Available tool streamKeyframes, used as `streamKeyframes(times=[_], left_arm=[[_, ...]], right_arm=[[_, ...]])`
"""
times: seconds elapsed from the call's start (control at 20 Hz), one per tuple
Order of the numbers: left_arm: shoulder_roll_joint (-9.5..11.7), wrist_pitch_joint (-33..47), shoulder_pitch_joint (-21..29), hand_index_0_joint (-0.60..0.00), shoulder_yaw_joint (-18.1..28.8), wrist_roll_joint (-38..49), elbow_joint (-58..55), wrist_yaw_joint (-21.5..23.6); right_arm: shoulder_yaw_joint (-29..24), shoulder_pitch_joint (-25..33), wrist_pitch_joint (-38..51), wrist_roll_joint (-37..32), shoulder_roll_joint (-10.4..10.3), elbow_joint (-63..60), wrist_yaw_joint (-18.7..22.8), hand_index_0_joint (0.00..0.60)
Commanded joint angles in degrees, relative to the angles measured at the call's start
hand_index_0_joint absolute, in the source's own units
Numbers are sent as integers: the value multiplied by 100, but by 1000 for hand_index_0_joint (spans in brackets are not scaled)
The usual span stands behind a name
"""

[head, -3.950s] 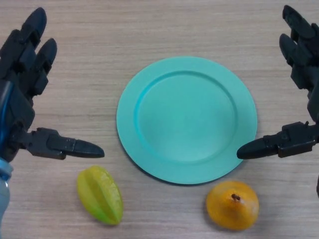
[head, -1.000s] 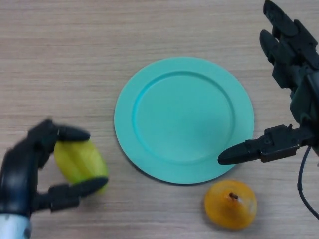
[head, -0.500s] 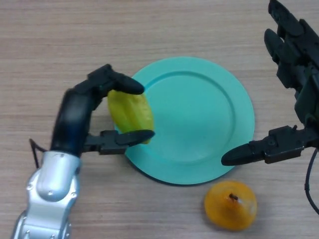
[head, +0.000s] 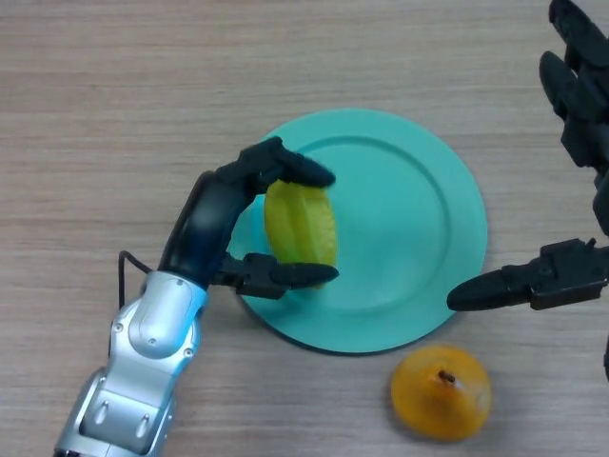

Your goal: Pick up the yellow starfruit and place it on the plate

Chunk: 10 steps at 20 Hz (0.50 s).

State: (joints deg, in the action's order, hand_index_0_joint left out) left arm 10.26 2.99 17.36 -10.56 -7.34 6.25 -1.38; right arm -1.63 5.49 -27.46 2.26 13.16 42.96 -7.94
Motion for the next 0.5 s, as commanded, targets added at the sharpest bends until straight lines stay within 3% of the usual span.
streamKeyframes(times=[0.05,0.35,0.5], left_arm=[[63,328,321,0,-23,268,-111,-57],[63,-57,503,0,-25,320,-175,-26],[63,-203,480,0,289,169,-731,-70]], right_arm=[[-400,87,841,41,202,379,-15,0],[-542,126,739,23,273,458,-17,0],[-519,122,817,39,257,396,4,0]])
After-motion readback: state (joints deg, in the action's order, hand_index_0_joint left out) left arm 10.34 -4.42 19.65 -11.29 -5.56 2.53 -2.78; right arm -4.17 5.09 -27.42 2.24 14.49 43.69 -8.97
